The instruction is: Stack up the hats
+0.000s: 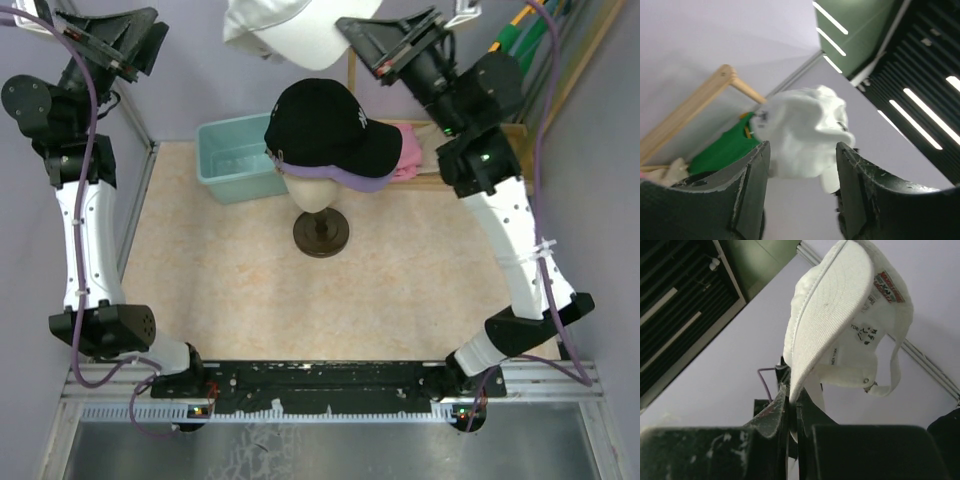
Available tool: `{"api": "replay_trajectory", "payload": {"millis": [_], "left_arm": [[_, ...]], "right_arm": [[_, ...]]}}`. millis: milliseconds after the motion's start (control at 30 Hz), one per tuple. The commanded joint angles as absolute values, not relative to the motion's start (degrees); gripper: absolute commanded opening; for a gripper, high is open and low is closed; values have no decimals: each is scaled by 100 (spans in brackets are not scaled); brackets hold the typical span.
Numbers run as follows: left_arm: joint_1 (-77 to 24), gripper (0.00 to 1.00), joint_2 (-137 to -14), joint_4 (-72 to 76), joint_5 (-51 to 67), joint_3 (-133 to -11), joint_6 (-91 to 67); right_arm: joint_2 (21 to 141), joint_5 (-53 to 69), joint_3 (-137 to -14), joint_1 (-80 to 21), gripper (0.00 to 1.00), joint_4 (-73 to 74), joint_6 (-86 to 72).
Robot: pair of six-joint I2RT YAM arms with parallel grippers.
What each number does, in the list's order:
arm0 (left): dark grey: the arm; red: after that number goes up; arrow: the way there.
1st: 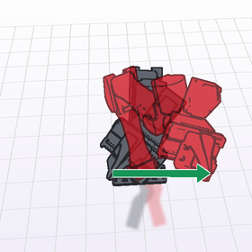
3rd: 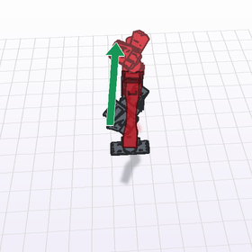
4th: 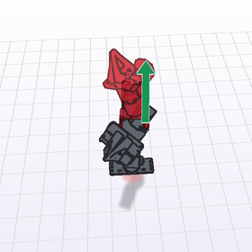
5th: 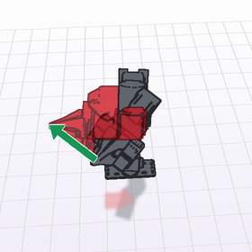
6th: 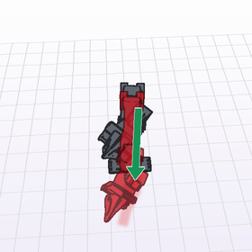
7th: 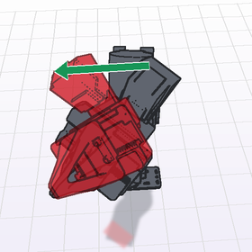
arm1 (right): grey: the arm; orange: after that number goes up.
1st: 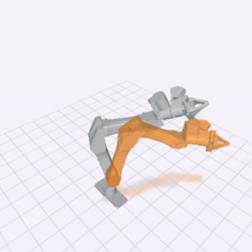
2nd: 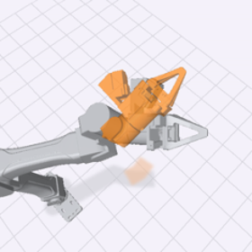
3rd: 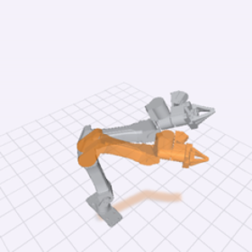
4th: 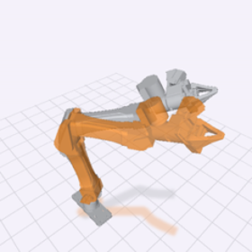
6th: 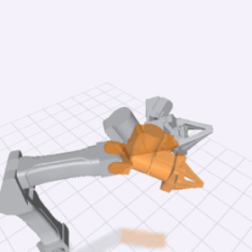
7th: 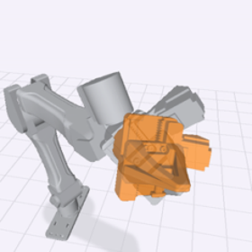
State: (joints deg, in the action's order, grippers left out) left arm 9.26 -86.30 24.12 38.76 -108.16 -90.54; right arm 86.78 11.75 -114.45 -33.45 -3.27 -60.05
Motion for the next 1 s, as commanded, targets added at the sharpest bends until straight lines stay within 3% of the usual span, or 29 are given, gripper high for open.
{"api": "replay_trajectory", "payload": {"millis": [0, 167, 367, 800, 967], "left_arm": [[1029, 62, -8493, 1103, 3803, -10906, -6740], [1031, 61, -8477, 1272, 4004, -10070, -6150], [1021, 58, -8399, 2293, 4391, -8643, -6329], [1024, 57, -8649, 2443, 4645, -7827, -5836], [1024, 56, -8745, 2815, 4631, -7520, -6054]], "right_arm": [[8889, 2906, -12279, -2304, 0, 744, -7653], [8930, 3945, -11752, -1730, 0, 292, -8634], [9086, 4223, -10753, -1719, 0, -1254, -9734], [10022, 4351, -11328, -1755, 0, -1550, -10310], [10666, 4165, -12124, -2025, 0, -2727, -11173]]}}
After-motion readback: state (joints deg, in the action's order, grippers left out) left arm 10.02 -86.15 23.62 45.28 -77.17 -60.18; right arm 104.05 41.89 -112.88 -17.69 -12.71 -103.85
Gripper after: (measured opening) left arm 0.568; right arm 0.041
